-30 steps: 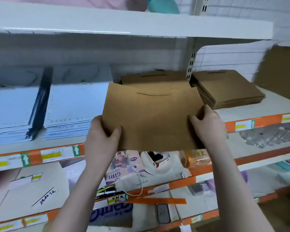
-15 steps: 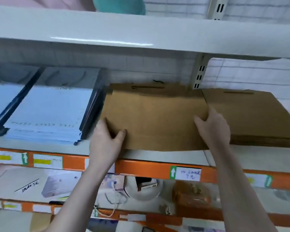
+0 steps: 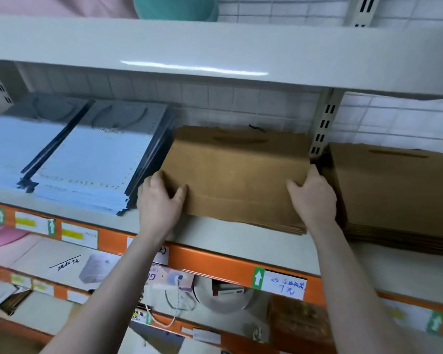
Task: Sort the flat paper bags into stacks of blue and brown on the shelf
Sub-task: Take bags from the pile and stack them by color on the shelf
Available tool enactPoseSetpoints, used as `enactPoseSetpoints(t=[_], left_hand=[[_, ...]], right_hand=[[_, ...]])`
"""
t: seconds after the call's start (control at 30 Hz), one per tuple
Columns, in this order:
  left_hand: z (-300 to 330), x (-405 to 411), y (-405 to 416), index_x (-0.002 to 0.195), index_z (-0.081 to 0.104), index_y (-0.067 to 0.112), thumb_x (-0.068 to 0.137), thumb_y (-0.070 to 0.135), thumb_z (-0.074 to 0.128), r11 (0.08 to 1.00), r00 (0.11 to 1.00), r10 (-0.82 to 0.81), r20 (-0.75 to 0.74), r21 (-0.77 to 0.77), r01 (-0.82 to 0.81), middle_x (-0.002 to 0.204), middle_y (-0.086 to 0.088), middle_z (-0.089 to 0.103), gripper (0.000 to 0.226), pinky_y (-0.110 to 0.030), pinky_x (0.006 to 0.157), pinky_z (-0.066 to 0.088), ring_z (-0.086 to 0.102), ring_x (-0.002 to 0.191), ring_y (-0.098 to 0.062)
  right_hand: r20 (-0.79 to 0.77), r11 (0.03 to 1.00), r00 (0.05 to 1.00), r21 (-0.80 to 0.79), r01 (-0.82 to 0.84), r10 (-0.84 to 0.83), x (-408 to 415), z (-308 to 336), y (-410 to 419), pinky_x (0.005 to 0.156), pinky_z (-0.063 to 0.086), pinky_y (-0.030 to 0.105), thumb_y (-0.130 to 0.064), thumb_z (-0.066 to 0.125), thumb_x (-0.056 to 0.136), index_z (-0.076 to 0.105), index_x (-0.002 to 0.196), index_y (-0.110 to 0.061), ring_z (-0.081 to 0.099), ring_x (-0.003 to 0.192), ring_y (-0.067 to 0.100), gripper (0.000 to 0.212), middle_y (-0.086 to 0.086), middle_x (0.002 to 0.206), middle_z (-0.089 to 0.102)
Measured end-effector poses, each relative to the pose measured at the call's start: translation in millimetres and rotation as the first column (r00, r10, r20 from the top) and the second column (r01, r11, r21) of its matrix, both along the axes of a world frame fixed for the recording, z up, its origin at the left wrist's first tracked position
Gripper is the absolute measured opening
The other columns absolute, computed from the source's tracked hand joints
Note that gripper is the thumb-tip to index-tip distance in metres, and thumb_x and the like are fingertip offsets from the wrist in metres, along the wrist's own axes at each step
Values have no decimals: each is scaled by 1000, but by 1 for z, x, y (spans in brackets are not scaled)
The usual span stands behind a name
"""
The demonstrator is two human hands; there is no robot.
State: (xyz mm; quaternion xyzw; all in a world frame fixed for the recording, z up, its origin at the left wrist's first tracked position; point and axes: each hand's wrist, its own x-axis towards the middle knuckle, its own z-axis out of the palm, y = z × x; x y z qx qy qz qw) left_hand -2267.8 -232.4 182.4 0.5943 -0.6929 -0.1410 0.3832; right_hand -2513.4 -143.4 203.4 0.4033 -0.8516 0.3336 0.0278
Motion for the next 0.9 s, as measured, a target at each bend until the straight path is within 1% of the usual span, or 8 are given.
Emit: enactPoseSetpoints(t=[0.2, 0.33, 0.47, 0.6, 0.67, 0.77, 0.83, 0.9], left_hand=[[1, -2, -18, 135, 45, 3, 93, 30, 54, 996, 992, -87, 90, -15, 88, 141, -15, 43, 51, -42, 105, 34, 41, 128, -32], [4, -2, -33, 139, 41, 6, 96, 34, 48, 992, 979, -124, 161, -9, 127, 146, -12, 37, 53, -41, 105, 33, 38, 131, -31], [5, -2, -42, 141, 39, 10, 96, 37, 45, 990, 972, -137, 190, 14, 137, 146, -13, 36, 53, -42, 102, 36, 39, 128, -34], [7, -3, -45, 141, 38, 11, 96, 38, 44, 992, 970, -129, 205, 34, 124, 143, -16, 38, 53, -43, 98, 39, 42, 124, -36], [9, -5, -44, 142, 37, 9, 97, 36, 44, 992, 969, -127, 212, 36, 123, 144, -17, 37, 53, -44, 99, 37, 40, 126, -37], [9, -5, -38, 142, 36, 5, 97, 35, 45, 994, 969, -107, 225, -10, 112, 147, -19, 32, 55, -43, 107, 27, 32, 133, -36], [6, -2, -34, 139, 39, 1, 96, 35, 47, 990, 967, -103, 232, -66, 122, 146, -22, 34, 56, -43, 111, 23, 30, 135, -37], [1, 0, -28, 133, 45, -3, 95, 35, 49, 981, 967, -109, 231, -130, 142, 141, -26, 41, 54, -46, 110, 25, 34, 132, -41]], right_hand=[[44, 997, 999, 82, 0, -4, 7, 0, -16, 76, 46, 35, -35, 51, 94, 33, 140, -1, 56, 105, 34, 60, 18, 123, 53], [7, 990, 999, 132, 41, -43, 14, 0, -21, 73, 44, 34, -36, 48, 95, 28, 142, 1, 55, 108, 34, 63, 19, 129, 48], [-40, 988, 997, 140, 68, -63, 22, -4, -18, 78, 46, 36, -39, 43, 97, 19, 147, 2, 52, 114, 33, 69, 19, 140, 39], [-90, 985, 994, 155, 81, -67, 24, -5, -18, 78, 46, 34, -41, 39, 99, 18, 148, 2, 52, 116, 32, 68, 19, 142, 37], [-86, 983, 994, 168, 77, -64, 24, -4, -19, 82, 47, 36, -41, 38, 99, 16, 148, 2, 50, 119, 33, 68, 20, 144, 35], [-117, 982, 990, 168, 91, -72, 24, -4, -16, 97, 42, 41, -44, 37, 98, 15, 148, 1, 42, 128, 35, 70, 22, 147, 32], [-160, 979, 983, 168, 119, -92, 27, -5, -12, 103, 35, 42, -46, 36, 98, 16, 148, 1, 36, 132, 34, 71, 22, 147, 32], [-195, 980, 975, 149, 135, -105, 30, -7, -9, 105, 34, 43, -47, 37, 97, 19, 147, 0, 35, 133, 34, 70, 22, 145, 34]])
